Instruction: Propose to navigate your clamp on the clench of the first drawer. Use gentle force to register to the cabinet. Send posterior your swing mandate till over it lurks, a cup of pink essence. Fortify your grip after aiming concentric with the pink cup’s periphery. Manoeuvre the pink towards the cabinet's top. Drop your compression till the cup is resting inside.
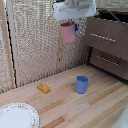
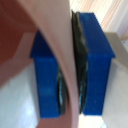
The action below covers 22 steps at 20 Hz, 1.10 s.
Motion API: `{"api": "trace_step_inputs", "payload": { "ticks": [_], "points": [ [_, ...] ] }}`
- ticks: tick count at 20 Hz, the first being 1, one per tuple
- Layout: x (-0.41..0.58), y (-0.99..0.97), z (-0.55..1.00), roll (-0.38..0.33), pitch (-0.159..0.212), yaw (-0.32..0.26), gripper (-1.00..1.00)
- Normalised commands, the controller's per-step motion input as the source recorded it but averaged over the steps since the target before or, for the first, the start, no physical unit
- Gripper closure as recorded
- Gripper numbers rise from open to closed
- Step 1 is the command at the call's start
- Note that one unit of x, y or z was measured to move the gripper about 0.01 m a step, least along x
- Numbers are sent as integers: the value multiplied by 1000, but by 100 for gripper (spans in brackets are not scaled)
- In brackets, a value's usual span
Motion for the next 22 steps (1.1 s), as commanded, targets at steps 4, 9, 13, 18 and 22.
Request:
{"api": "trace_step_inputs", "payload": {
  "ticks": [4,9,13,18,22],
  "points": [
    [403,-54,926,-132,40,-245,100],
    [431,-276,978,-74,39,-205,100],
    [269,-779,1000,24,43,-113,100],
    [78,-962,995,62,62,-69,100],
    [0,-1000,959,75,88,-49,100]
  ]
}}
